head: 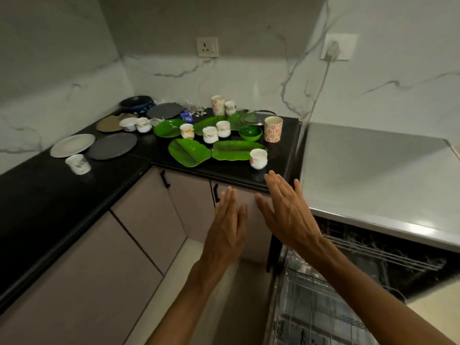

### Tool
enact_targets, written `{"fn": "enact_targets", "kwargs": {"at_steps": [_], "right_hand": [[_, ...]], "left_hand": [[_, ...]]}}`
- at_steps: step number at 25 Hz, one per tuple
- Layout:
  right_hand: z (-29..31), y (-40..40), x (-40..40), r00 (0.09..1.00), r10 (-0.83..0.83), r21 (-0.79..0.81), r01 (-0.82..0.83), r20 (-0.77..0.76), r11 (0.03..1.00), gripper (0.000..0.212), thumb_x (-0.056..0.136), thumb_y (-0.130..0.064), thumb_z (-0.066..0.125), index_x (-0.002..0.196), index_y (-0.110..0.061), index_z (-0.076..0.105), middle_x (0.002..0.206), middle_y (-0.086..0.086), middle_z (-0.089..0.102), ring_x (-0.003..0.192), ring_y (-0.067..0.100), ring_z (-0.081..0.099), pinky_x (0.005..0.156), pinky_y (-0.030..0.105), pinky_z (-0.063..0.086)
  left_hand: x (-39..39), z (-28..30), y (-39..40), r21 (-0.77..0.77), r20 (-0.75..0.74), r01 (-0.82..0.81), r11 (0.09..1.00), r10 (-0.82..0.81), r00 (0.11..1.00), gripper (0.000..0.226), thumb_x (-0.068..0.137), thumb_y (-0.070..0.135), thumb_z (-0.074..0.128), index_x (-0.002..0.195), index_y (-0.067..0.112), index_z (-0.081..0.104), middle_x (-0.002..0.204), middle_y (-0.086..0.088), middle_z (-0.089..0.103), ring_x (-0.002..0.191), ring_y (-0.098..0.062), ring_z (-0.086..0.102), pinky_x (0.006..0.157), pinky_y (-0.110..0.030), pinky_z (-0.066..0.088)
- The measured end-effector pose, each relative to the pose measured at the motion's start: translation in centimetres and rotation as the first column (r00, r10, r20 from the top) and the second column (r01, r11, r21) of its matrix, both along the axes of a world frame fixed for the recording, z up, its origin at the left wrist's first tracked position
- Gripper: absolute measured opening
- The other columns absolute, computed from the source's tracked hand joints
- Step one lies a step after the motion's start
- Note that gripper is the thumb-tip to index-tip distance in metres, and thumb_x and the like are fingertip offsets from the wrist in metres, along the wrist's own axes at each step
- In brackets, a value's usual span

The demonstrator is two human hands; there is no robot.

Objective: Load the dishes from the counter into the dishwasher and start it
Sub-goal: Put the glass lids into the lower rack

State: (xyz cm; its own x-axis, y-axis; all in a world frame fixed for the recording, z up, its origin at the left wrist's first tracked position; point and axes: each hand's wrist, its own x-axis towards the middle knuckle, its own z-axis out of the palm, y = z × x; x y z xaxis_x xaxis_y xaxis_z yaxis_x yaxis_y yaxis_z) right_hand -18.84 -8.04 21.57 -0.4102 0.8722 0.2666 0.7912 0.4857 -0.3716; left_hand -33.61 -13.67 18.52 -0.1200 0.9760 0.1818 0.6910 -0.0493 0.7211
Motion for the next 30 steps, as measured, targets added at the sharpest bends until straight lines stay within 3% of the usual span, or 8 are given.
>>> {"fn": "enact_targets", "kwargs": {"at_steps": [4, 9, 14, 19, 24, 30], "right_hand": [[1.5, 0.6, -3.0, 0.997, 0.062, 0.059, -0.059, -0.048, 0.997, 0.073, 0.096, -0.057, 0.015, 0.153, -0.013, 0.024, 0.161, 0.007, 0.023, 0.149, 0.017, 0.016, 0.122, 0.046, 0.001], [2.6, 2.1, -7.2, 0.993, 0.097, 0.116, -0.088, -0.073, 0.989, 0.066, 0.099, -0.049, 0.027, 0.15, -0.008, 0.032, 0.156, 0.011, 0.032, 0.147, 0.02, 0.023, 0.12, 0.042, 0.001], [1.6, 6.4, -12.7, 0.998, 0.054, 0.163, -0.048, -0.038, 0.986, 0.069, 0.098, -0.053, 0.022, 0.147, -0.008, 0.036, 0.155, 0.012, 0.035, 0.145, 0.024, 0.029, 0.121, 0.051, 0.013], [1.6, 10.8, -19.0, 0.999, -0.028, 0.153, 0.032, -0.023, 0.988, 0.058, 0.102, -0.044, 0.037, 0.147, -0.008, 0.036, 0.154, 0.011, 0.036, 0.146, 0.024, 0.028, 0.121, 0.047, 0.011], [1.9, 14.3, -22.7, 0.996, -0.077, 0.17, 0.084, -0.048, 0.982, 0.068, 0.098, -0.051, 0.025, 0.145, -0.004, 0.038, 0.152, 0.014, 0.04, 0.143, 0.027, 0.034, 0.119, 0.049, 0.018], [1.2, 19.7, -22.9, 0.994, -0.096, 0.18, 0.103, -0.044, 0.978, 0.068, 0.099, -0.053, 0.025, 0.143, -0.004, 0.041, 0.149, 0.015, 0.043, 0.141, 0.027, 0.037, 0.118, 0.051, 0.022]], "left_hand": [[-3.0, 1.5, 0.0, 0.034, -0.031, -0.024, 0.999, 0.025, 0.999, 0.067, 0.099, 0.048, 0.018, 0.156, 0.015, 0.009, 0.163, 0.003, 0.003, 0.148, -0.005, -0.006, 0.123, -0.03, 0.003], [-7.3, 3.0, 2.2, 0.05, -0.013, -0.072, 0.996, 0.073, 0.997, 0.06, 0.104, 0.041, 0.023, 0.156, 0.015, 0.01, 0.163, 0.003, 0.004, 0.147, -0.004, -0.004, 0.121, -0.026, 0.004], [-13.1, 3.4, 6.9, 0.095, -0.035, -0.034, 0.995, 0.038, 0.999, 0.059, 0.103, 0.038, 0.029, 0.154, 0.011, 0.019, 0.162, -0.004, 0.014, 0.15, -0.014, 0.005, 0.122, -0.035, 0.016], [-20.5, 3.9, 12.6, 0.075, -0.072, 0.031, 0.997, -0.025, 0.997, 0.057, 0.104, 0.038, 0.034, 0.153, 0.011, 0.025, 0.161, -0.005, 0.021, 0.149, -0.016, 0.012, 0.118, -0.035, 0.022], [-25.1, 4.7, 17.3, 0.089, -0.067, 0.062, 0.994, -0.056, 0.996, 0.057, 0.104, 0.038, 0.034, 0.152, 0.01, 0.027, 0.159, -0.007, 0.026, 0.148, -0.019, 0.021, 0.117, -0.042, 0.029], [-25.3, 4.0, 22.5, 0.095, -0.009, 0.099, 0.991, -0.099, 0.995, 0.054, 0.104, 0.035, 0.037, 0.15, 0.007, 0.031, 0.156, -0.01, 0.032, 0.145, -0.022, 0.028, 0.114, -0.047, 0.034]]}}
